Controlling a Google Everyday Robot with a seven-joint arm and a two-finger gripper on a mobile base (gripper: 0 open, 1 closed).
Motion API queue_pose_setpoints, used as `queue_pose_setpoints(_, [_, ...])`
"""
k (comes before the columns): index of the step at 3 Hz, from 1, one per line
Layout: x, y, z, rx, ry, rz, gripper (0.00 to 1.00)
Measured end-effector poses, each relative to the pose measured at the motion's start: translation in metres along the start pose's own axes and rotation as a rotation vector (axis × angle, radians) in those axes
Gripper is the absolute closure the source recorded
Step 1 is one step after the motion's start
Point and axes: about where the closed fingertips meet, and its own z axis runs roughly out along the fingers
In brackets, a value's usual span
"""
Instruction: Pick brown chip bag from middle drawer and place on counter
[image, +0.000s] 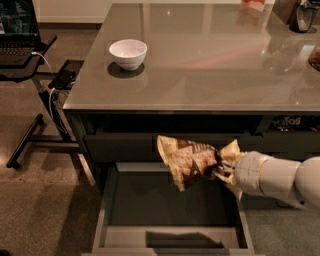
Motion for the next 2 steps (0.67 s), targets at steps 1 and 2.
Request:
queue_pose_setpoints(1, [-0.048, -0.052, -0.048, 0.093, -0.011, -0.110, 1.00])
queue_pose_setpoints(2, [-0.096, -0.098, -0.096, 0.180, -0.042, -0.199, 1.00])
